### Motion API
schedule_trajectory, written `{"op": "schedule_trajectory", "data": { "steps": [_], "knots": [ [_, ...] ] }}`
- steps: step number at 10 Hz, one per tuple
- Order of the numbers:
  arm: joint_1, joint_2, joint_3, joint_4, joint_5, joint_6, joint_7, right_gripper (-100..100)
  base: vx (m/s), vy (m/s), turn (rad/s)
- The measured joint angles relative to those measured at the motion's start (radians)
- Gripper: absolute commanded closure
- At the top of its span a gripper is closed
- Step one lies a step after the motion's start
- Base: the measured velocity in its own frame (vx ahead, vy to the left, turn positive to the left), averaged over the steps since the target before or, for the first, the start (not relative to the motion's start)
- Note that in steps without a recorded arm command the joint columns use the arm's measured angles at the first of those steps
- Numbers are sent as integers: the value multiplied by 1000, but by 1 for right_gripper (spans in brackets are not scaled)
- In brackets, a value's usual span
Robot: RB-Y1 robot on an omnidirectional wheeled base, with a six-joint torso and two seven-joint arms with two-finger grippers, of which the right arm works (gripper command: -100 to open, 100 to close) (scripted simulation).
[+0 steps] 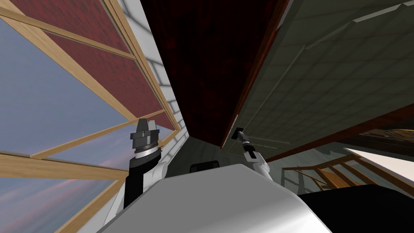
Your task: Pull the door open
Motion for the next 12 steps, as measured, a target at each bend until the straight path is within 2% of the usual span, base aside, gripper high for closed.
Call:
{"op": "schedule_trajectory", "data": {
  "steps": [4, 5, 12],
  "knots": [
    [-9, -15, 25, 13, -114, -1, -112, 100, -80, -38, 94],
    [-9, -14, 30, 11, -127, 1, -131, 100, -62, -29, 69],
    [-16, -31, 67, 19, -288, 5, -296, 100, -71, -34, 93]
  ]
}}
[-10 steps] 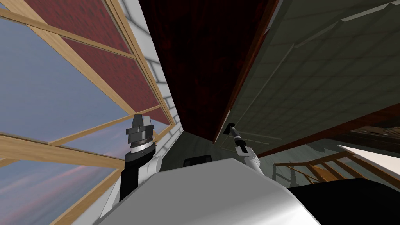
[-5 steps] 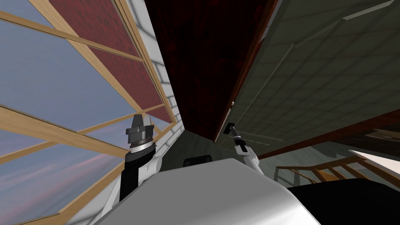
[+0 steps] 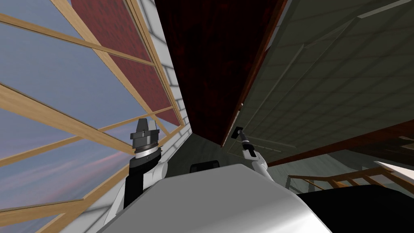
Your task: Pull the door open
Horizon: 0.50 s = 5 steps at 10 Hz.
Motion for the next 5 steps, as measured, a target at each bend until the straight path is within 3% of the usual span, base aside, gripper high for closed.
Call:
{"op": "schedule_trajectory", "data": {
  "steps": [5],
  "knots": [
    [-10, -17, 27, 19, -124, -2, -126, 100, -68, -29, 86]
  ]
}}
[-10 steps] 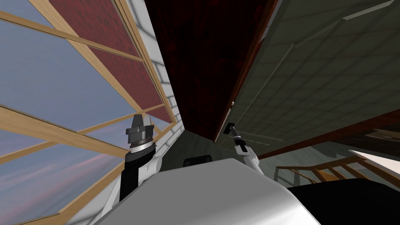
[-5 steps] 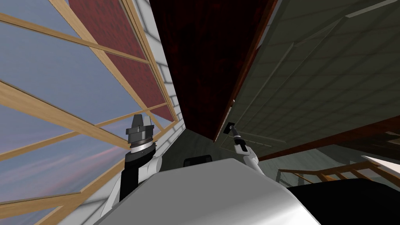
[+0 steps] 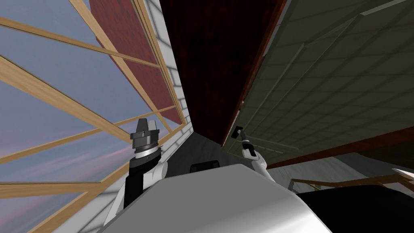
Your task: Pull the door open
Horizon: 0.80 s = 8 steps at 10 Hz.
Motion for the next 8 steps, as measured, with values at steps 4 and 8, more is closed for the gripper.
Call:
{"op": "schedule_trajectory", "data": {
  "steps": [4, 8],
  "knots": [
    [-2, -11, 24, 7, -108, 0, -105, 100, -69, -26, 83],
    [-1, -19, 44, 6, -201, 6, -197, 100, -75, -30, 100]
  ]
}}
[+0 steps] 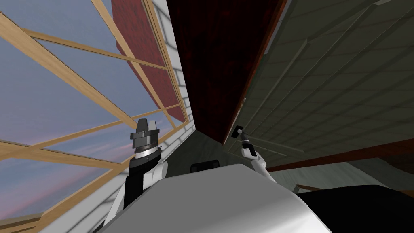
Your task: Pull the door open
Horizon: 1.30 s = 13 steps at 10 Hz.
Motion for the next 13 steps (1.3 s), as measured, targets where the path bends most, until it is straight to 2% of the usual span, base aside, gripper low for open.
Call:
{"op": "schedule_trajectory", "data": {
  "steps": [1, 5, 6, 13],
  "knots": [
    [-6, -3, 6, 6, -29, 5, -24, 100, -50, -14, 58],
    [-24, -24, 30, 42, -123, -9, -124, 100, -63, -19, 78],
    [-17, -20, 32, 30, -131, -5, -134, 100, -41, -5, 89],
    [-22, -38, 75, 43, -314, -1, -307, 100, -74, -19, 92]
  ]
}}
